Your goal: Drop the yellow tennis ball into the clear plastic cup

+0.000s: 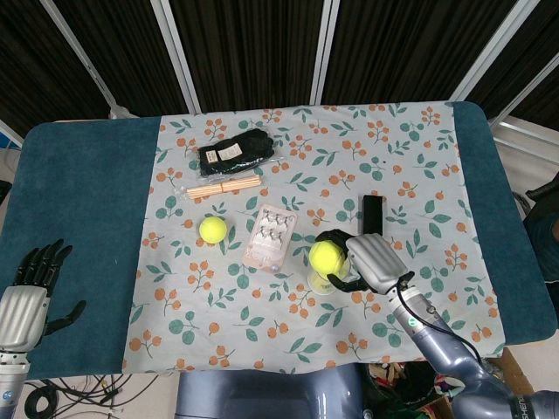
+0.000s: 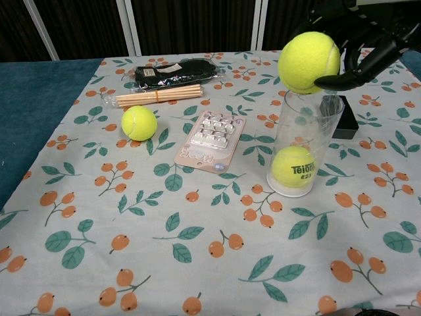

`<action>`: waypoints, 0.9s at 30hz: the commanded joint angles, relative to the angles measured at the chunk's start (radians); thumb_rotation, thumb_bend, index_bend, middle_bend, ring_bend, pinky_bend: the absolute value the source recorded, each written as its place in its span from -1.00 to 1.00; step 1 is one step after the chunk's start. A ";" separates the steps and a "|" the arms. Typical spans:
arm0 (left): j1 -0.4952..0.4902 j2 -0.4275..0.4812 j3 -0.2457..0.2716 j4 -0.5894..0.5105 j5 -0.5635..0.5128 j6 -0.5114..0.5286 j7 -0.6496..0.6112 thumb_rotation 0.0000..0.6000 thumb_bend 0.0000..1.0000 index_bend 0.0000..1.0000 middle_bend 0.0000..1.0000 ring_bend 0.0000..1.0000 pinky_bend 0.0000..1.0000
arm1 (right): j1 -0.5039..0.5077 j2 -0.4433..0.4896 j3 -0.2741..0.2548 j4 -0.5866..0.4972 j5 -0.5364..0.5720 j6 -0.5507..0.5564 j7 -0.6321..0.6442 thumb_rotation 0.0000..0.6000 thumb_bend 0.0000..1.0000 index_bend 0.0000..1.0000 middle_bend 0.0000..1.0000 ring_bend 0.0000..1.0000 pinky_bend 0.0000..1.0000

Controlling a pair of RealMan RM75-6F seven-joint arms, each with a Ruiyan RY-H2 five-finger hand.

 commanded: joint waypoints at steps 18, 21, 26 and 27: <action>0.003 -0.003 0.004 -0.006 0.006 0.005 0.015 1.00 -0.50 -1.00 -1.00 -1.00 -1.00 | -0.006 0.013 -0.013 -0.014 -0.011 0.016 0.006 1.00 -0.20 -0.15 -0.23 -0.02 0.04; 0.004 -0.003 0.003 -0.006 0.004 0.006 0.017 1.00 -0.50 -1.00 -1.00 -1.00 -1.00 | -0.007 0.017 -0.016 -0.009 -0.010 0.011 0.011 1.00 -0.20 -0.15 -0.23 -0.02 0.04; 0.003 -0.004 0.003 -0.007 0.003 0.003 0.020 1.00 -0.50 -1.00 -1.00 -1.00 -1.00 | -0.009 0.019 -0.018 -0.007 -0.009 0.008 0.023 1.00 -0.22 -0.15 -0.24 -0.04 0.04; 0.003 -0.004 0.003 -0.007 0.003 0.004 0.020 1.00 -0.50 -1.00 -1.00 -1.00 -1.00 | -0.008 0.019 -0.018 -0.006 -0.009 0.007 0.024 1.00 -0.25 -0.16 -0.24 -0.05 0.04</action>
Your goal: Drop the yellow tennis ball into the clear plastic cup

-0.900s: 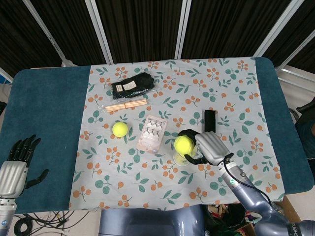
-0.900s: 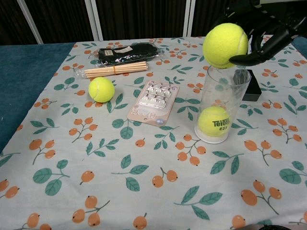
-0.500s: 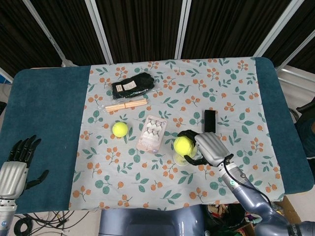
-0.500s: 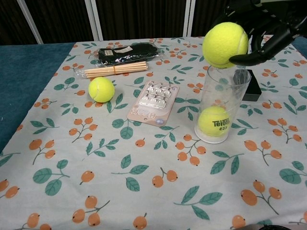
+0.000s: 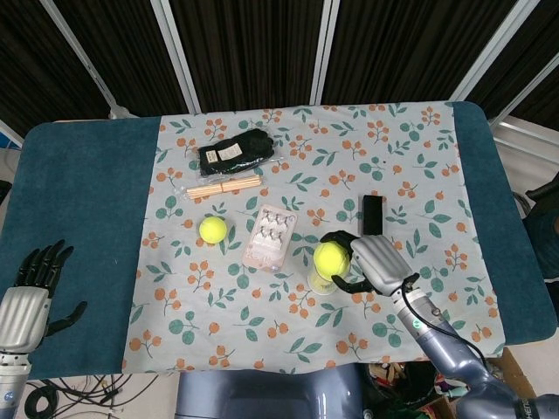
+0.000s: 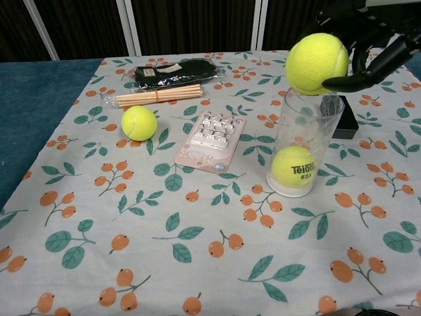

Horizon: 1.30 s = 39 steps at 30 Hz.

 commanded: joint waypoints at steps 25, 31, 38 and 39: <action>0.001 0.005 -0.002 -0.001 -0.007 -0.001 -0.008 1.00 -0.50 -1.00 -1.00 -1.00 -1.00 | -0.049 0.101 -0.016 -0.038 -0.086 0.027 0.051 1.00 -0.61 -0.74 -0.95 -0.73 -0.11; 0.002 0.005 -0.003 0.001 -0.009 -0.001 -0.012 1.00 -0.50 -1.00 -1.00 -1.00 -1.00 | -0.218 0.184 -0.115 -0.038 -0.269 0.233 -0.037 1.00 -0.61 -0.77 -0.95 -0.74 -0.31; 0.004 0.004 -0.004 -0.002 -0.008 0.006 -0.010 1.00 -0.50 -1.00 -1.00 -1.00 -1.00 | -0.464 0.076 -0.254 0.171 -0.457 0.524 -0.077 1.00 -0.61 -0.78 -0.95 -0.74 -0.48; 0.005 0.003 -0.004 -0.003 -0.007 0.007 -0.007 1.00 -0.50 -1.00 -1.00 -1.00 -1.00 | -0.498 0.038 -0.266 0.236 -0.477 0.566 -0.064 1.00 -0.61 -0.78 -0.95 -0.74 -0.49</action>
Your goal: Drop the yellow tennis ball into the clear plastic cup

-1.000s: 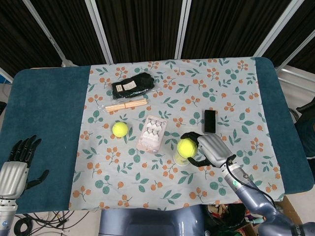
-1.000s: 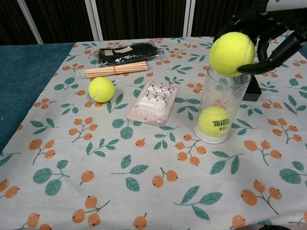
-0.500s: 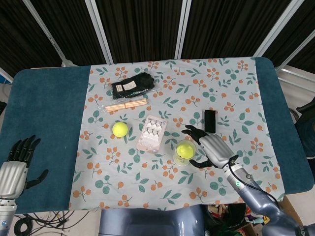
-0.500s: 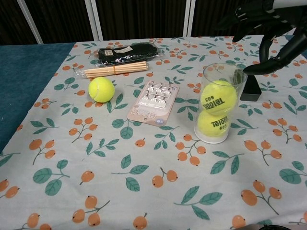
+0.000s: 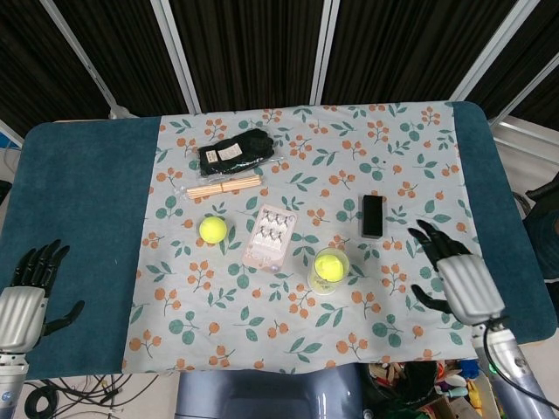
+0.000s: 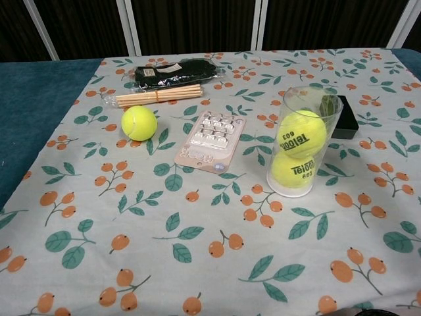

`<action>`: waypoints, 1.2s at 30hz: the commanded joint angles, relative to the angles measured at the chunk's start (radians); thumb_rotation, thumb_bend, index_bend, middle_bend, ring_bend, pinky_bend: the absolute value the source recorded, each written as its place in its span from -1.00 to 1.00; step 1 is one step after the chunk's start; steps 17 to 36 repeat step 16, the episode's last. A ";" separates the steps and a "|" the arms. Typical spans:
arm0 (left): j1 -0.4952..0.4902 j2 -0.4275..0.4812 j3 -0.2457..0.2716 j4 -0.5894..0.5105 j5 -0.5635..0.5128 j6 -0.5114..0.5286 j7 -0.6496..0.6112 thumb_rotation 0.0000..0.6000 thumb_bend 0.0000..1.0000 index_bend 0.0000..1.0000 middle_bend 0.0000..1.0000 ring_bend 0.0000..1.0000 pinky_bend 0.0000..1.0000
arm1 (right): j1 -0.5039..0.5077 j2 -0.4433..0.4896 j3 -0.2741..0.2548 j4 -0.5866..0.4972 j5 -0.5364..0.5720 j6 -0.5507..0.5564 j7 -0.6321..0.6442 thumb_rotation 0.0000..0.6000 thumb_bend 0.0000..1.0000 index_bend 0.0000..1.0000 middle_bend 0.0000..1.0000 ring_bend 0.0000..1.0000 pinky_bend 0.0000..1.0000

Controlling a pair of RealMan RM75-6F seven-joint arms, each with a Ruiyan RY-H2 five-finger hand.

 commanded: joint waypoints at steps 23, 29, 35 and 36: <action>0.006 -0.005 0.017 -0.004 0.033 0.007 0.057 1.00 -0.50 -1.00 -1.00 -1.00 -1.00 | -0.262 -0.338 -0.051 0.661 -0.098 0.265 0.068 1.00 -0.61 -0.81 -1.00 -0.82 -0.56; 0.006 -0.005 0.017 -0.004 0.033 0.007 0.057 1.00 -0.50 -1.00 -1.00 -1.00 -1.00 | -0.262 -0.338 -0.051 0.661 -0.098 0.265 0.068 1.00 -0.61 -0.81 -1.00 -0.82 -0.56; 0.006 -0.005 0.017 -0.004 0.033 0.007 0.057 1.00 -0.50 -1.00 -1.00 -1.00 -1.00 | -0.262 -0.338 -0.051 0.661 -0.098 0.265 0.068 1.00 -0.61 -0.81 -1.00 -0.82 -0.56; 0.006 -0.005 0.017 -0.004 0.033 0.007 0.057 1.00 -0.50 -1.00 -1.00 -1.00 -1.00 | -0.262 -0.338 -0.051 0.661 -0.098 0.265 0.068 1.00 -0.61 -0.81 -1.00 -0.82 -0.56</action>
